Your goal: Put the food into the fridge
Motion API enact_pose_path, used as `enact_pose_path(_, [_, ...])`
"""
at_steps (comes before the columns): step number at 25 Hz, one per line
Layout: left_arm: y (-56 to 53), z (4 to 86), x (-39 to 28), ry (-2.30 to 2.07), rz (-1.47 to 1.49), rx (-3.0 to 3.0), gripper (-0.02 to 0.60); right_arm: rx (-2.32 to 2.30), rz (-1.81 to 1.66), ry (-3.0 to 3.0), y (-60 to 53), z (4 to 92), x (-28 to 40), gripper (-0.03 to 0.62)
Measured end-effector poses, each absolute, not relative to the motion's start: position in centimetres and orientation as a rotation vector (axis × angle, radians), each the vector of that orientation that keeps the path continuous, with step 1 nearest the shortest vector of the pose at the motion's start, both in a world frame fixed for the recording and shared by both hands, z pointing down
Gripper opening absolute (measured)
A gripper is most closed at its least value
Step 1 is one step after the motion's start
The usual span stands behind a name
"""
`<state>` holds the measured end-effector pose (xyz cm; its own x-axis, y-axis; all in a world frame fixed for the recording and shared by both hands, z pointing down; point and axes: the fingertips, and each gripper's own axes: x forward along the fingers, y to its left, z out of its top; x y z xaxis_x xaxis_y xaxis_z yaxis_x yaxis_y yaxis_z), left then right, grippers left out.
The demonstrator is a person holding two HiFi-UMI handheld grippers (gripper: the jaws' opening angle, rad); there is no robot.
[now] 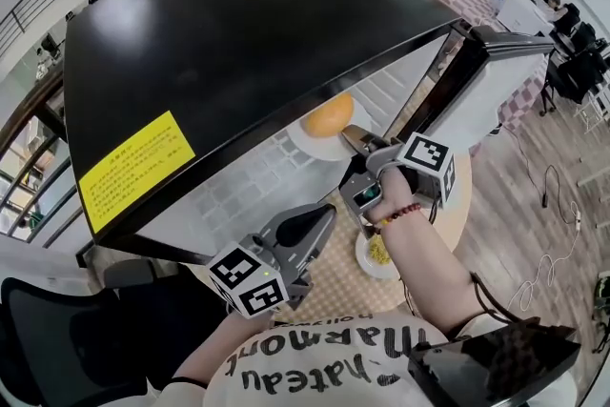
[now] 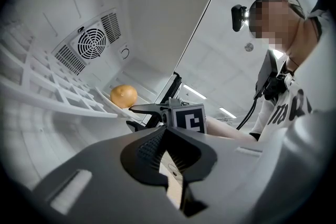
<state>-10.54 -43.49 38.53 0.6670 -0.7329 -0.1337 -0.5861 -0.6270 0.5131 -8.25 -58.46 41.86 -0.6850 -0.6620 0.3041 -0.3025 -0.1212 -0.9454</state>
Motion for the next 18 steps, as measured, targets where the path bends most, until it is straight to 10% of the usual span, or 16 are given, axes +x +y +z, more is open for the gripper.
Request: enact_pose_path(18, [-40.8,37.2,-11.3,-1.196,-0.469,2.426,0.003,-1.010,-1.792,1.810,-56.4,40.3,-3.1,0.150])
